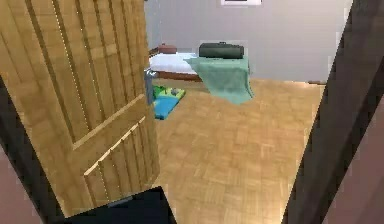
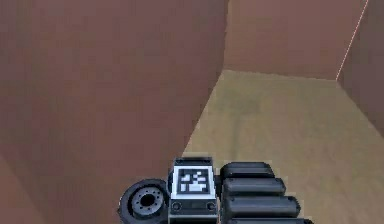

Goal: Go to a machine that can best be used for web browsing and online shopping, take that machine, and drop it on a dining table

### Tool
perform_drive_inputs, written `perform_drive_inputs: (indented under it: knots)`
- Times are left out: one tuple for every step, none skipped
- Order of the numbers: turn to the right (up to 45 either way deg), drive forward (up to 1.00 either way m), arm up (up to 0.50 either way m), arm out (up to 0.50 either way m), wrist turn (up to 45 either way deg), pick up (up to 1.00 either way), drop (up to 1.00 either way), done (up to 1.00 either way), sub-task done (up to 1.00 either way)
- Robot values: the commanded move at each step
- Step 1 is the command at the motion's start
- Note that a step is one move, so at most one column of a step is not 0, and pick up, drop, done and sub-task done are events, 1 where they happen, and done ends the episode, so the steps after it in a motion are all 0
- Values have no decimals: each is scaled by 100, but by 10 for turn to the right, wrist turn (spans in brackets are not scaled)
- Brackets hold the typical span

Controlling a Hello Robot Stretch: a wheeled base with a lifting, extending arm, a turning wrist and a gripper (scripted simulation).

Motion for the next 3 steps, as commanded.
perform_drive_inputs:
  knots:
    - [0, 70, 0, 0, 0, 0, 0, 0, 0]
    - [450, 0, 0, 0, 0, 0, 0, 0, 0]
    - [180, 0, 0, 0, 0, 0, 0, 0, 0]
